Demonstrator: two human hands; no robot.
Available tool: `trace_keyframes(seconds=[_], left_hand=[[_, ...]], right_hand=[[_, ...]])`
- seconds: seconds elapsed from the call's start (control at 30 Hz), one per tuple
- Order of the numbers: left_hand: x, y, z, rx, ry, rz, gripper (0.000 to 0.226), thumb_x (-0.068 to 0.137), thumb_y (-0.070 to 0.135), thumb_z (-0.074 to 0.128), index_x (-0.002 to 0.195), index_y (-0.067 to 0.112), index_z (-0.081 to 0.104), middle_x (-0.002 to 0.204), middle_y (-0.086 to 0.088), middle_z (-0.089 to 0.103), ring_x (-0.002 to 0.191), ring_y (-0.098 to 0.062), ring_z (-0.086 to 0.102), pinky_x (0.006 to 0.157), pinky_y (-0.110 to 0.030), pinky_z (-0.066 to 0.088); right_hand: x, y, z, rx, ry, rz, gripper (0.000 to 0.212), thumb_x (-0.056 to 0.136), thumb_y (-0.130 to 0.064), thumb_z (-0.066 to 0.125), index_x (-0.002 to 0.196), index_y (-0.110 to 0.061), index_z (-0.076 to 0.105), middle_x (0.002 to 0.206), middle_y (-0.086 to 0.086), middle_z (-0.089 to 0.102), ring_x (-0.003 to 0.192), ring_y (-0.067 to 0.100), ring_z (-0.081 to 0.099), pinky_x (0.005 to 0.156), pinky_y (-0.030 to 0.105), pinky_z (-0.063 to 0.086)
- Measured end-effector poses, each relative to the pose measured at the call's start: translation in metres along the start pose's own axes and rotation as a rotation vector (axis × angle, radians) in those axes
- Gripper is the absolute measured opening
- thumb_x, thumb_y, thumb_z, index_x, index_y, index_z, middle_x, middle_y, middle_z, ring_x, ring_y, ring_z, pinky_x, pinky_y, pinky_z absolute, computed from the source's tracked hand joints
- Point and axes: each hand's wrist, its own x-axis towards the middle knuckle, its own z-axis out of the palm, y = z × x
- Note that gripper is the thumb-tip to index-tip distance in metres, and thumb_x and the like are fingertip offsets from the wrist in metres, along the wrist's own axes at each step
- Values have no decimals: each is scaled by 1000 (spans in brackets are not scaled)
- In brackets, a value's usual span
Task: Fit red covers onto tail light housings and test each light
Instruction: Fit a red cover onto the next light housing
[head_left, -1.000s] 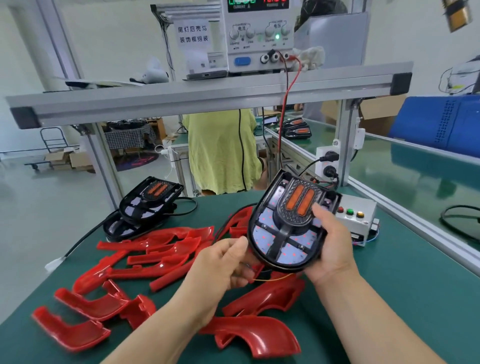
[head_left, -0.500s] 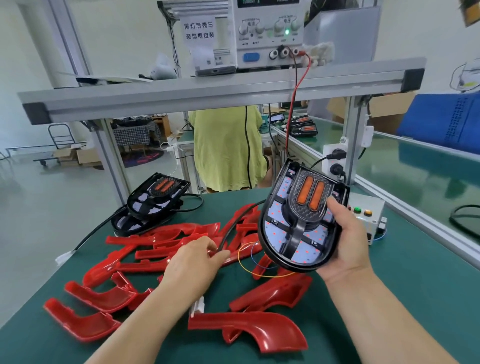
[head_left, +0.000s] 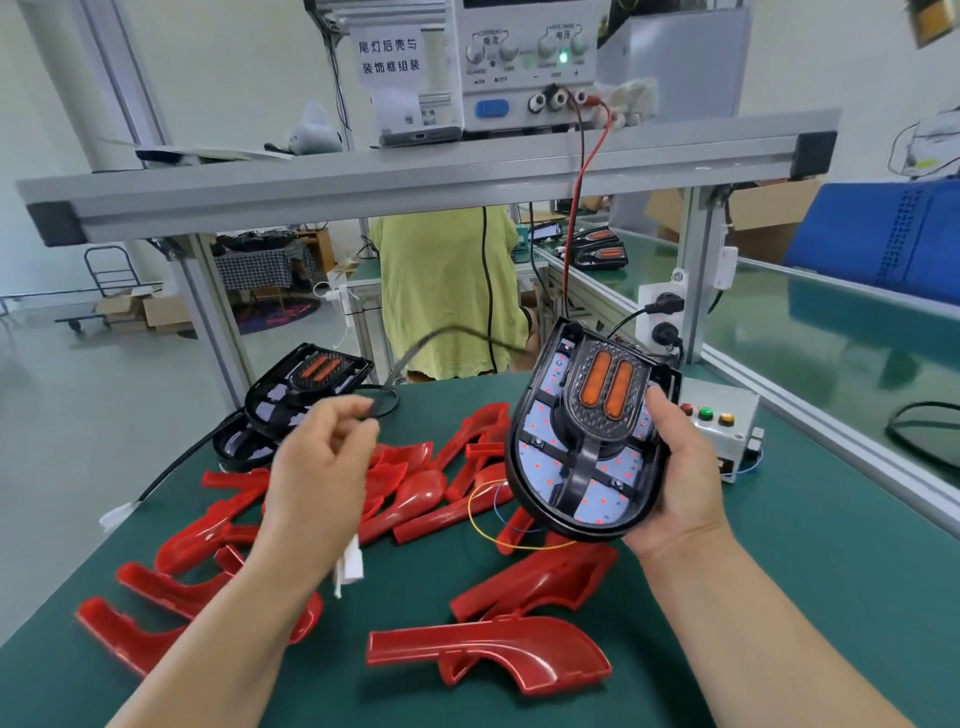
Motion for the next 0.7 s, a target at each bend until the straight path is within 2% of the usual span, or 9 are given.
trace_keyframes(seconds=[0.1, 0.17, 0.23, 0.3, 0.37, 0.43, 0.5, 0.6, 0.7], left_hand=[[3, 1, -10, -29, 102, 94, 32, 95, 17, 60, 95, 49, 63, 92, 22, 62, 81, 6, 58, 68, -1, 40], [6, 1, -15, -45, 137, 91, 37, 96, 14, 60, 93, 51, 63, 95, 17, 63, 87, 3, 59, 74, -6, 42], [6, 0, -16, -100, 117, 39, 37, 96, 16, 60, 91, 52, 65, 89, 12, 67, 78, 0, 61, 68, -10, 46], [4, 2, -14, -132, 79, 17, 34, 94, 16, 63, 91, 49, 68, 80, 18, 69, 66, 3, 58, 58, -6, 44], [0, 8, -9, -161, 35, 28, 36, 92, 12, 66, 89, 48, 71, 82, 22, 71, 68, 6, 62, 60, -3, 44], [-7, 16, -2, -210, -42, 62, 39, 89, 7, 68, 87, 45, 74, 88, 18, 74, 77, 4, 66, 67, -6, 47], [-16, 21, 8, -198, -151, 121, 39, 86, 2, 69, 84, 40, 75, 84, 13, 73, 75, -1, 65, 67, -13, 49], [-25, 24, 18, -175, -242, 132, 36, 85, -1, 65, 79, 34, 72, 76, 5, 65, 64, -14, 58, 59, -37, 48], [-27, 26, 17, -148, -234, 175, 43, 87, 2, 66, 74, 42, 70, 74, 10, 62, 61, -10, 56, 59, -29, 45]], right_hand=[[-1, -1, 0, -24, -25, 78, 46, 88, -43, 50, 100, -10, 80, 108, 17, 74, 96, 32, 73, 75, 48, 60], [-2, 1, 2, -59, -40, 136, 50, 86, -45, 53, 110, -9, 76, 115, 20, 71, 101, 35, 70, 85, 55, 57], [-6, 3, 4, -93, -59, 200, 54, 84, -48, 56, 116, -7, 73, 118, 21, 69, 104, 37, 68, 91, 56, 54], [-9, 6, 8, -103, -101, 249, 50, 84, -47, 55, 107, -8, 77, 109, 19, 73, 95, 33, 72, 83, 49, 59], [-13, 10, 11, -107, -131, 283, 48, 86, -44, 53, 103, -7, 78, 105, 18, 74, 91, 31, 73, 79, 43, 60], [-16, 15, 13, -116, -159, 323, 46, 90, -41, 51, 105, -6, 77, 104, 19, 74, 91, 31, 73, 79, 42, 59], [-19, 21, 17, -125, -212, 347, 45, 91, -40, 57, 110, -3, 75, 107, 19, 74, 94, 32, 72, 83, 42, 58], [-21, 23, 21, -83, -284, 342, 54, 79, -39, 76, 117, -1, 71, 113, 21, 71, 100, 34, 71, 88, 45, 56], [-21, 22, 20, -59, -302, 301, 54, 81, -39, 74, 119, -1, 70, 115, 21, 71, 103, 34, 70, 91, 46, 55]])
